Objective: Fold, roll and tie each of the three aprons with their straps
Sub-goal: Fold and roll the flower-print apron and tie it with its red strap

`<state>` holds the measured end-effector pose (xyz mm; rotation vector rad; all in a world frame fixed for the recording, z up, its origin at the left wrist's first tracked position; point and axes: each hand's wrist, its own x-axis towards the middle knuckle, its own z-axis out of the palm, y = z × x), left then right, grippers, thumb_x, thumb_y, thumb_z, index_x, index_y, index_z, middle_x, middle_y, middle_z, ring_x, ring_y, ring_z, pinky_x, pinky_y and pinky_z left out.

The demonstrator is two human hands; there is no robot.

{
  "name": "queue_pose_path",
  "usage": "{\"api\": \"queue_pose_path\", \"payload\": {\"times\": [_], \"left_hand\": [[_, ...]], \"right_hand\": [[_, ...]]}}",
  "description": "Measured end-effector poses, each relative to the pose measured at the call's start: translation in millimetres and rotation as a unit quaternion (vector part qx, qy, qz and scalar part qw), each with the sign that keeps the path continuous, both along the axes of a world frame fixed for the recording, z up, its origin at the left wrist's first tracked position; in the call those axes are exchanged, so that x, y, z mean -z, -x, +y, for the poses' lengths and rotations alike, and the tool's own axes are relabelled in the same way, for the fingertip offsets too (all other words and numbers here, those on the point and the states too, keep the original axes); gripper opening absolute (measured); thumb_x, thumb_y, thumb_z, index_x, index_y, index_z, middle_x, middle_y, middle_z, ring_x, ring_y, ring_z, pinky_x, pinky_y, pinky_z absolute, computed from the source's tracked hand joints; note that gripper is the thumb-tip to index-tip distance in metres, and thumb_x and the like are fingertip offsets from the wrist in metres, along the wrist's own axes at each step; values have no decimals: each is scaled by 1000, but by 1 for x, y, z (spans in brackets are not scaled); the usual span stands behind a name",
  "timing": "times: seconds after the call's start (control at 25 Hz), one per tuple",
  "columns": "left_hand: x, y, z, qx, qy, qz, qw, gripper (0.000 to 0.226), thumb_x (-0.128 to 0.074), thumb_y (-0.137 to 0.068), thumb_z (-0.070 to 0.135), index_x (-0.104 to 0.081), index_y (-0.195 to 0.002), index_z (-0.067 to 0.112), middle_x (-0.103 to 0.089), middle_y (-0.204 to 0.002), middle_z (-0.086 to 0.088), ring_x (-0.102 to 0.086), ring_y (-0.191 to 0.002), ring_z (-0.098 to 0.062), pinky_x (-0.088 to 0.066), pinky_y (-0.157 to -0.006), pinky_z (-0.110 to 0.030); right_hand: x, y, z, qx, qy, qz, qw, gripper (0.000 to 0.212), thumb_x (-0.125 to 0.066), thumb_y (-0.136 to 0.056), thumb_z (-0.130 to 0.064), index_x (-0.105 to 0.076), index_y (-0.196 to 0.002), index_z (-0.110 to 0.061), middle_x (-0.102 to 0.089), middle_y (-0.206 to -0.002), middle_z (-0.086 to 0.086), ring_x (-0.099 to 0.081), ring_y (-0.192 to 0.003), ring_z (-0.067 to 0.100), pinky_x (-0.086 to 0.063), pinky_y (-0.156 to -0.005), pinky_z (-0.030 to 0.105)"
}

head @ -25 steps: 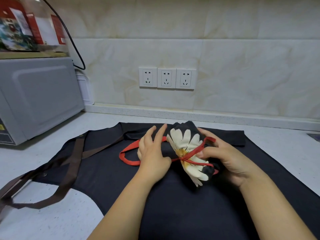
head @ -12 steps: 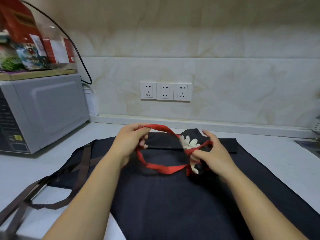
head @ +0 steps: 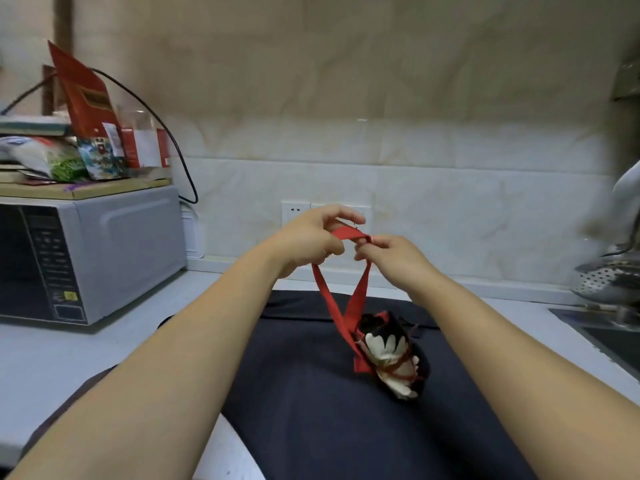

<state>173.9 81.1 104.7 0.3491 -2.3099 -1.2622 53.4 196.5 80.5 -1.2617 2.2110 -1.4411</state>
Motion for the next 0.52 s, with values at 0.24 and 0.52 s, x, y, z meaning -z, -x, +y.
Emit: {"api": "queue_pose_path", "payload": {"times": [0.24,0.52], "left_hand": [[-29,-7,-8,-213,166,48,962,37,-50,-89,1,-58,-119,22,-62,-93,1,-61,-78,-15,-52,-71,-28],[-30,-14,-4,-121,-149,1,981,35,-34,-98,30,-40,-65,19,-37,-53,1,-34,-45,-17,-42,-50,-26]], "right_hand": [[-48,0,13,105,124,-25,986,22,-34,-97,-11,-56,-98,-8,-68,-80,8,-69,-73,22,-51,-67,31],[-54,13,21,85,107,-99,986,9,-48,-94,-13,-54,-87,-13,-57,-76,8,-58,-60,22,-57,-74,41]]}}
